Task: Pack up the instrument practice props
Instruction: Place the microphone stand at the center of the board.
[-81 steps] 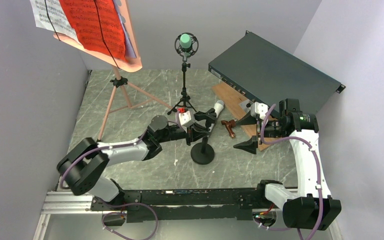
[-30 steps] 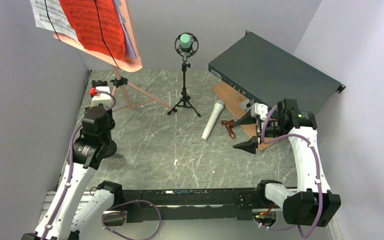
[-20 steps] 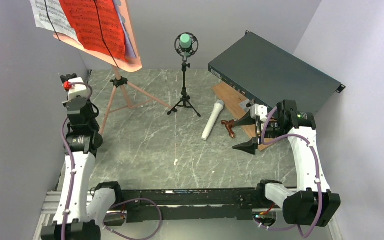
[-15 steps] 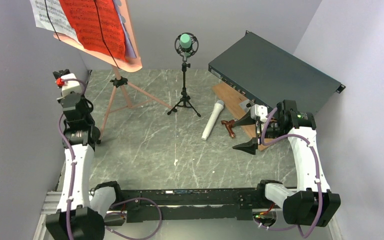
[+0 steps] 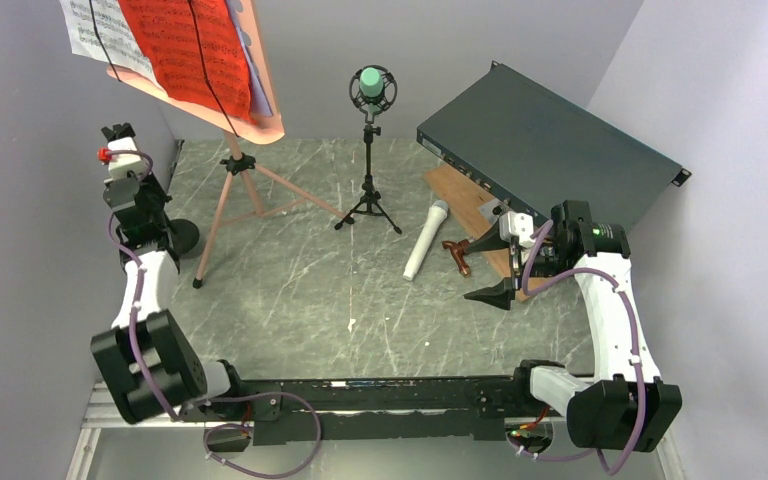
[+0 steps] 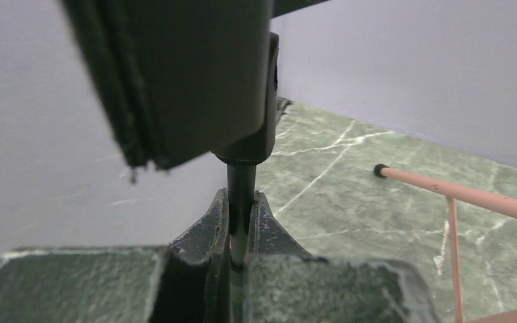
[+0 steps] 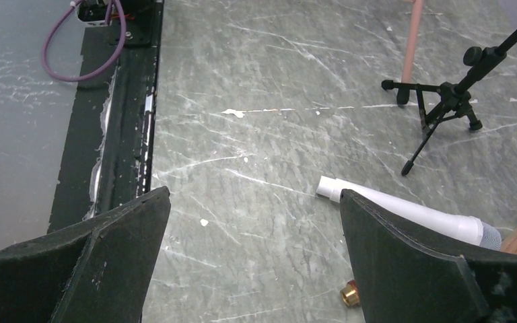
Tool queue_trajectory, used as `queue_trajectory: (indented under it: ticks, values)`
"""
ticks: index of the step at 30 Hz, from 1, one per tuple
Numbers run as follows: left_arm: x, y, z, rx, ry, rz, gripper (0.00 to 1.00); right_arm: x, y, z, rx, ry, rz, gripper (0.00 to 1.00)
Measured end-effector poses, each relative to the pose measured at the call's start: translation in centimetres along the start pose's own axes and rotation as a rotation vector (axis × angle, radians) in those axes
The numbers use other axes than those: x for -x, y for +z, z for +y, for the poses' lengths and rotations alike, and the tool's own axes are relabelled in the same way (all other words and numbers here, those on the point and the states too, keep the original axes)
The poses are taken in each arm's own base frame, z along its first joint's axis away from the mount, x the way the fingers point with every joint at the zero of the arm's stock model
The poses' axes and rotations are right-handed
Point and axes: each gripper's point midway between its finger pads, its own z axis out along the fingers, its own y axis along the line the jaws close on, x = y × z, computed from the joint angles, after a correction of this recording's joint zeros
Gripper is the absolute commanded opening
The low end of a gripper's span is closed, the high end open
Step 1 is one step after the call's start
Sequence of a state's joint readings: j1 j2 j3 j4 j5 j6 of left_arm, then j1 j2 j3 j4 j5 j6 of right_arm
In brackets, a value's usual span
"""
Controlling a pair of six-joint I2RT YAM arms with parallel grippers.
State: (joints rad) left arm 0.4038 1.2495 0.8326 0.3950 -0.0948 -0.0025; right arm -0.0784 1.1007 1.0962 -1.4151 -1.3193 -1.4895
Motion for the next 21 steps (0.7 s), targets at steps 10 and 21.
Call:
queue_trajectory:
  ticks: [10, 21]
  values:
    - [-3.9, 4.6, -1.7, -0.206, -0.104, -0.026, 0.06, -0.1, 0.1, -0.1, 0.007, -0.023, 0.000, 1.00]
    - [-4.0, 5.3, -3.1, -0.322, -0.116, -0.076, 0.48, -0.1, 0.1, -0.2, 0.009, -0.018, 0.000, 1.00]
